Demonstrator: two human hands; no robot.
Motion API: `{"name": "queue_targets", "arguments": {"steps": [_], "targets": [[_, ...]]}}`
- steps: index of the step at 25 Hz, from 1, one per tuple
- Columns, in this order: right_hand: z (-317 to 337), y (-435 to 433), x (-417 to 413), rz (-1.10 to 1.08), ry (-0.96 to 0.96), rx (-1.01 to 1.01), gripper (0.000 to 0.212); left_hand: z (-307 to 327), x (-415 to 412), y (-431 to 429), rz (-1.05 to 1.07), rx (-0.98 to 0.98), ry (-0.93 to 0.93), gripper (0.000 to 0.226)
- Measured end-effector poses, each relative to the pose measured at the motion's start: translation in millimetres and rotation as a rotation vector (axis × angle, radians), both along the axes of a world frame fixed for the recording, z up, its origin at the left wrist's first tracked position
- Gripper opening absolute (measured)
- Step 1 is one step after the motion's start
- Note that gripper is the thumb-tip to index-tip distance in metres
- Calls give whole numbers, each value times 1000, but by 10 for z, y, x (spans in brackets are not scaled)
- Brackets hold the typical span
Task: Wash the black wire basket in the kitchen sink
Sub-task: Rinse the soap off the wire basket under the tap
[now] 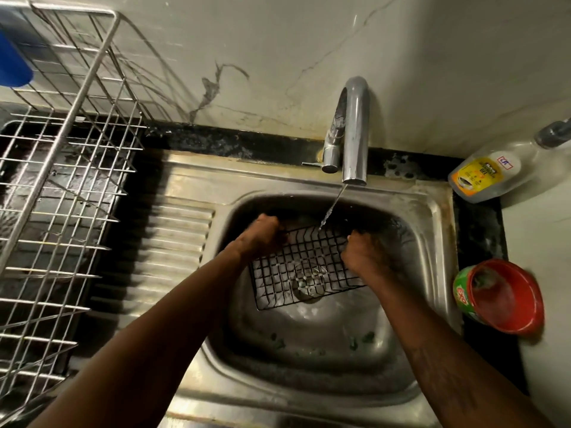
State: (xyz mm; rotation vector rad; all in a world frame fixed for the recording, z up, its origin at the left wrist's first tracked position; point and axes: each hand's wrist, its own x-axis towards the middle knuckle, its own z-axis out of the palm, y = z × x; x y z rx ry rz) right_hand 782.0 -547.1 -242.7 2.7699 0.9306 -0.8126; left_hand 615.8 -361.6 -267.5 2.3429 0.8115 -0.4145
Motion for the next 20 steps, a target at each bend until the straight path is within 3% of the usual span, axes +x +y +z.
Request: {"name": "queue_targets", "arguments": {"steps": [7,10,12,15,18,20], "targets": [[-391,-337,274,-375,141,92,29,192,-263,-138,214,95,-4,25],[-371,-412,323,-369,173,90,17,228,-173,-224,507,-166,32,19],[54,-424,176,-298,91,78,16,208,-127,-282,612,-331,90,9],[349,-454,65,-169,-132,48,17,73,-168,-307,680,-330,26,8],[397,-447,-10,-82,-230,412,7,-87,-273,-277,866,-461,-204,16],[215,-335,-60,-120,23,628,9,-34,-272,-366,911,-567,-373,24]]}}
